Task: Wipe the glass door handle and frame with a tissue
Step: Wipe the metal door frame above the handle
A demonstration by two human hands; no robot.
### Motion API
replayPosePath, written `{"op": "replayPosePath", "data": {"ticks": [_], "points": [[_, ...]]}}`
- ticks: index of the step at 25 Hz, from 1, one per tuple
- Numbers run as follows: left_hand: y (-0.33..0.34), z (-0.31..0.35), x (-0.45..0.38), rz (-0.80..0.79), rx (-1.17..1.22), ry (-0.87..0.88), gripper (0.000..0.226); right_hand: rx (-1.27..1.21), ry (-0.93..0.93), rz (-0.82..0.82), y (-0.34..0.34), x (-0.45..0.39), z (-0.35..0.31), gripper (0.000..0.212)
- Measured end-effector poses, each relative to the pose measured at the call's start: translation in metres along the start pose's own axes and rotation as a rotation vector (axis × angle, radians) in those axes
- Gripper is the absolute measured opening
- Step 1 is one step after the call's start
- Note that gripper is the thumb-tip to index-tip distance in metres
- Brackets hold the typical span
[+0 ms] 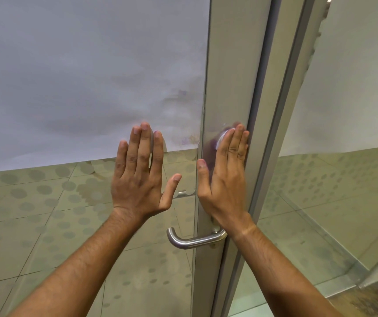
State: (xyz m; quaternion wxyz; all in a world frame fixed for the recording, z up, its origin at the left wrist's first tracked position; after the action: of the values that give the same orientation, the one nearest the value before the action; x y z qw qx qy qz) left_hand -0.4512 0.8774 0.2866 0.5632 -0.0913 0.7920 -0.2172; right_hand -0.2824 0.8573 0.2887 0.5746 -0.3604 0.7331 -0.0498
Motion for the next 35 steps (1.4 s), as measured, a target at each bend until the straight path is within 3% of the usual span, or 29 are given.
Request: {"op": "replayPosePath", "data": {"ticks": [5,10,13,18,22,26,31,35], "points": [[0.0,-0.001,0.0,0.001,0.0,0.001,0.093,0.089,-0.111,-0.115,0.001,0.021,0.007,0.079],[0.0,0.0,0.0,0.003,-0.004,-0.002,0.093,0.063,-0.013,-0.004,-0.002,-0.003,-0.002,0.077],[0.0,-0.001,0.0,0.005,0.0,-0.002,0.093,0.104,-0.079,-0.05,-0.004,0.006,0.002,0.077],[0.0,0.0,0.0,0.012,0.0,-0.002,0.092,0.013,0.042,0.013,-0.002,-0.001,-0.003,0.077],[0.0,-0.002,-0.001,0.01,-0.006,-0.006,0.092,0.054,-0.051,-0.053,-0.001,0.013,0.002,0.077],[-0.001,0.0,0.0,0.009,-0.006,-0.003,0.092,-0.016,0.031,0.01,-0.001,0.0,0.002,0.077],[0.0,0.0,-0.001,0.004,-0.013,-0.008,0.093,0.122,-0.172,-0.136,0.005,0.026,0.018,0.078],[-0.001,0.0,0.001,0.001,-0.022,-0.007,0.092,0.017,-0.053,-0.084,0.007,0.033,0.02,0.075]]}}
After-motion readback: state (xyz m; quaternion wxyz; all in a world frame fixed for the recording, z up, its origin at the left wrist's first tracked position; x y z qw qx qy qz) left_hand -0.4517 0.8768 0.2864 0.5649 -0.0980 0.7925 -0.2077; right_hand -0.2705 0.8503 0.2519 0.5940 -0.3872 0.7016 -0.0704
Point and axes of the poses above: each hand's wrist, its own x-axis away from the middle knuckle, its own y-axis out of the palm, z = x × y, the point moved 4 cm from there along -x, towards the middle knuckle, and after that the axes turned 8 degrees about -z, right-handed, at the moved point
